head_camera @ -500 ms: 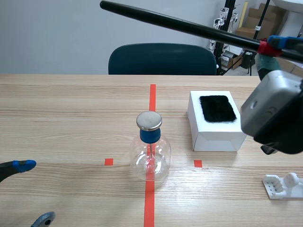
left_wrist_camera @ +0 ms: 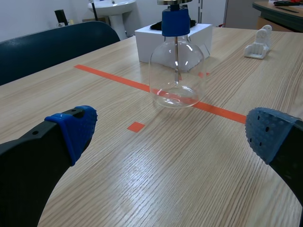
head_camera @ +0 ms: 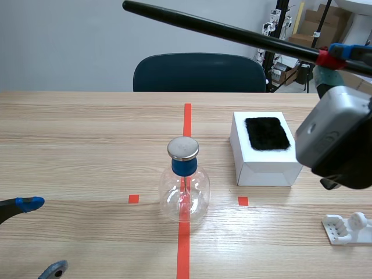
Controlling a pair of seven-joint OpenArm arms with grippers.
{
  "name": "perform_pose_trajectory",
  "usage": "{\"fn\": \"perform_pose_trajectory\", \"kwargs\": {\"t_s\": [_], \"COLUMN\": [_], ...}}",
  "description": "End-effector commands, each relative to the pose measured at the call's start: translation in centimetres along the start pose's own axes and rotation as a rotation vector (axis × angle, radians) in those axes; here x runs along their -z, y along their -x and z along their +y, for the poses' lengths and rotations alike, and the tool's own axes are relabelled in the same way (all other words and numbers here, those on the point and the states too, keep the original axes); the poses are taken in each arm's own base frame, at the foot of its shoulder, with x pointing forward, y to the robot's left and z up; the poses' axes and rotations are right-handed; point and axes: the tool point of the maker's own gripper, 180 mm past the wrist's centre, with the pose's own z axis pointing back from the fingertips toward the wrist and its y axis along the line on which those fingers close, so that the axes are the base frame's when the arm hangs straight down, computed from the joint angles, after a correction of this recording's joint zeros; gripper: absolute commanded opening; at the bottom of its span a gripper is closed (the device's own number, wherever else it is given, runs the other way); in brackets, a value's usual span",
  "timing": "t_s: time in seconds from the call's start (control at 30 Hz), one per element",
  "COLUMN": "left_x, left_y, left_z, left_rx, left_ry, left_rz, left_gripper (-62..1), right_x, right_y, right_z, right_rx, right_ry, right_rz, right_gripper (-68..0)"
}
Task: Do the electroscope experiment. rub the rod on the fur
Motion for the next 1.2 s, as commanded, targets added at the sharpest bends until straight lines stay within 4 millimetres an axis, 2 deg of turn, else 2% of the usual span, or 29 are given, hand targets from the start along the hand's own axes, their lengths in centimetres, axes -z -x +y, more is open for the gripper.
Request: {"fn": "perform_pose_trajectory", "kwargs": {"t_s": [0.0,0.23,0.37,0.7,0.87,1.0,1.17], "left_x": [0.1,0.1,0.1,0.1,0.1,0.1,0.1], "left_y": [-1.4,-1.4,-1.4,-1.4,-1.4,-1.4,-1.4], "left_z": [0.4,0.4,0.4,0.4,0.4,0.4,0.4], "left_rx": [0.010,0.010,0.010,0.010,0.010,0.010,0.010], "left_ry": [-0.002,-0.002,-0.003,-0.003,-0.003,-0.003,-0.003], "left_rz": [-0.064,-0.064,-0.064,-0.064,-0.064,-0.064,-0.064], "left_gripper": [1.4,1.4,1.4,1.4,1.4,1.4,1.4], "right_x": [0.2,1.4,2.0,3.9,4.7,5.1,5.0], "right_y": [0.1,2.4,4.6,13.6,17.8,19.8,20.7], "right_z": [-0.9,-2.3,-1.9,-0.4,0.0,0.0,1.1], "right_rx": [-0.007,-0.036,-0.069,-0.202,-0.324,-0.445,-0.561], "right_ry": [0.036,0.085,0.075,0.041,-0.015,-0.072,-0.182], "right_rz": [0.003,0.084,0.143,0.320,0.357,0.339,0.252], "right_gripper": [-67.6,-67.6,-67.7,-67.7,-67.7,-67.7,-67.7]}}
